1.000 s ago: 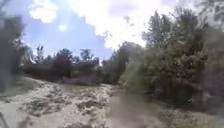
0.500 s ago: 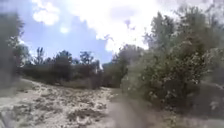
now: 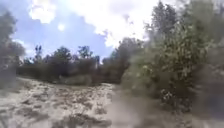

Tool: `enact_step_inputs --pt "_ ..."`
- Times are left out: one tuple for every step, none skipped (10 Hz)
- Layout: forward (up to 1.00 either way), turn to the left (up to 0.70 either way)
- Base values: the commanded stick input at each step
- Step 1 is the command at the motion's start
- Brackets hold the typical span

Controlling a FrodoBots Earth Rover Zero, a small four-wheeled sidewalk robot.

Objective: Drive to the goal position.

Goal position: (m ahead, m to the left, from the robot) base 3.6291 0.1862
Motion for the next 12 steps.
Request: enact_step_inputs --pt "0.85 0.00" --pt "0.85 0.00" --pt "0.85 0.00" --pt "0.85 0.00" --pt "0.85 0.00" --pt "0.85 0.00" --pt "0.85 0.00" --pt "0.85 0.00" --pt "0.85 0.00" --pt "0.85 0.00" --pt "0.85 0.15" --pt "0.85 0.34"
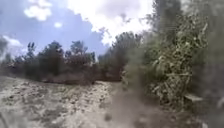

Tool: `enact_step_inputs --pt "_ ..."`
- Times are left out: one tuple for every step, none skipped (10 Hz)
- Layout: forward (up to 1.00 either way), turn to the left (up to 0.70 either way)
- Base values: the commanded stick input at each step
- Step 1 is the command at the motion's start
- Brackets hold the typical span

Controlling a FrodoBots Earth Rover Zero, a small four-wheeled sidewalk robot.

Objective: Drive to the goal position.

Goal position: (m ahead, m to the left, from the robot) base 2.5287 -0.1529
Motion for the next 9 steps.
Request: enact_step_inputs --pt "0.85 0.34" --pt "0.85 0.32" --pt "0.85 0.27" --pt "0.85 0.21" --pt "0.85 0.10" --pt "0.85 0.00" --pt "0.85 0.00" --pt "0.85 0.00" --pt "0.85 0.00"
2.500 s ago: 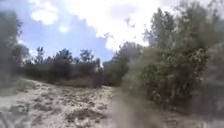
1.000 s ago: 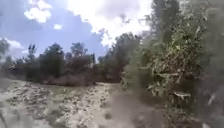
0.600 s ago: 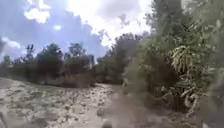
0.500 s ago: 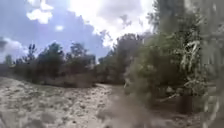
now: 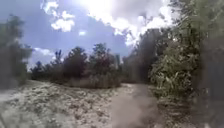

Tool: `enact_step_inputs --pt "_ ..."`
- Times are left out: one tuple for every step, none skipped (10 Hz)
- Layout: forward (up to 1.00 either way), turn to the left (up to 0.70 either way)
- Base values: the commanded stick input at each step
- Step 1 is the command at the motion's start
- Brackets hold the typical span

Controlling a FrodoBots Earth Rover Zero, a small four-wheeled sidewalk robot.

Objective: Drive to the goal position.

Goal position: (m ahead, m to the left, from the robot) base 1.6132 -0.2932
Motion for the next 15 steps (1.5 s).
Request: enact_step_inputs --pt "0.85 0.00" --pt "0.85 0.00" --pt "0.85 0.00" --pt "0.85 0.00" --pt "0.85 0.00" --pt "0.85 0.00" --pt "0.85 0.00" --pt "0.85 0.00" --pt "0.85 0.00" --pt "0.85 0.00" --pt "0.85 0.00" --pt "0.85 0.00" --pt "0.85 -0.03" --pt "0.85 -0.20" --pt "0.85 -0.34"
